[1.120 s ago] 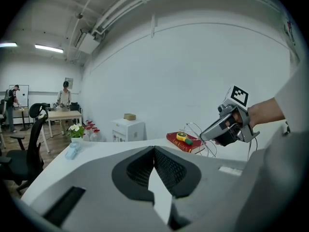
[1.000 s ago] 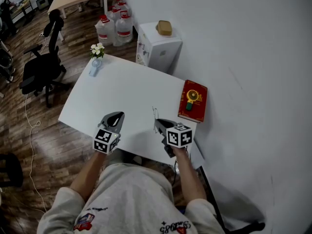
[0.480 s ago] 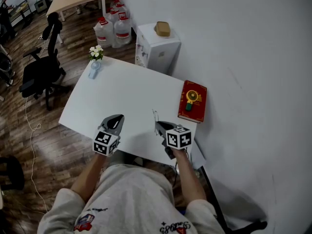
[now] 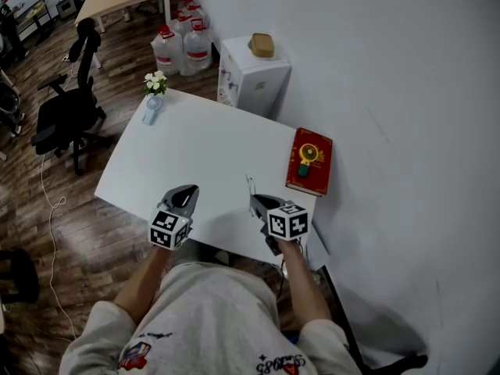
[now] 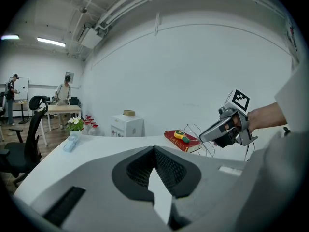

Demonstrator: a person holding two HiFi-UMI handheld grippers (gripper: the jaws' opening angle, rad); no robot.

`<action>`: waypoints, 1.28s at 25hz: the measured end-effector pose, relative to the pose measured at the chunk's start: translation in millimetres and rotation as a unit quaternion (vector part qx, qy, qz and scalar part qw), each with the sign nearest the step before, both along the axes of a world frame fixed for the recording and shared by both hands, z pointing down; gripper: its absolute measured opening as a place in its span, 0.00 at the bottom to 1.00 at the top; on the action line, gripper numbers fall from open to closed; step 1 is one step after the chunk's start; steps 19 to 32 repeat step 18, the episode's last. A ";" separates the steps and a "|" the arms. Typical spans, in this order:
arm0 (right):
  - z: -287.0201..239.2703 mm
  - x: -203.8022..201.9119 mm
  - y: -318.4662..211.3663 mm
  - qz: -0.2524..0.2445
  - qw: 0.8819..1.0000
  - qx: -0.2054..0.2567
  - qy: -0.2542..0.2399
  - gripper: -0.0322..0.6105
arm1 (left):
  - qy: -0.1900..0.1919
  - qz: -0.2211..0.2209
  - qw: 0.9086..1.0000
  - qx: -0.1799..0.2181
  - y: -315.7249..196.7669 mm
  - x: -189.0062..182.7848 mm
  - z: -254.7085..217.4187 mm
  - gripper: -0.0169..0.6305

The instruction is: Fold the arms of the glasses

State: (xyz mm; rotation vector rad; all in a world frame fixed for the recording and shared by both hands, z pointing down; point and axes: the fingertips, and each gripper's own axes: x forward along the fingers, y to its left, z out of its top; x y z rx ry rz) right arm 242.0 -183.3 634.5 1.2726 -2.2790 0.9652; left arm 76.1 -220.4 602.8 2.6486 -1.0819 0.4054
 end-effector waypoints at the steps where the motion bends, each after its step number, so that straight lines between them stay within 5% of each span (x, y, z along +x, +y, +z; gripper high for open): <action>1: -1.8 0.2 0.4 -0.001 1.000 0.002 0.000 0.08 | 0.000 0.000 1.000 -0.001 0.3 -0.1 -0.1 0.03; 32: -6.1 1.2 4.1 -0.001 1.000 0.012 0.002 0.08 | 0.001 0.002 1.000 -0.016 5.8 1.3 6.4 0.03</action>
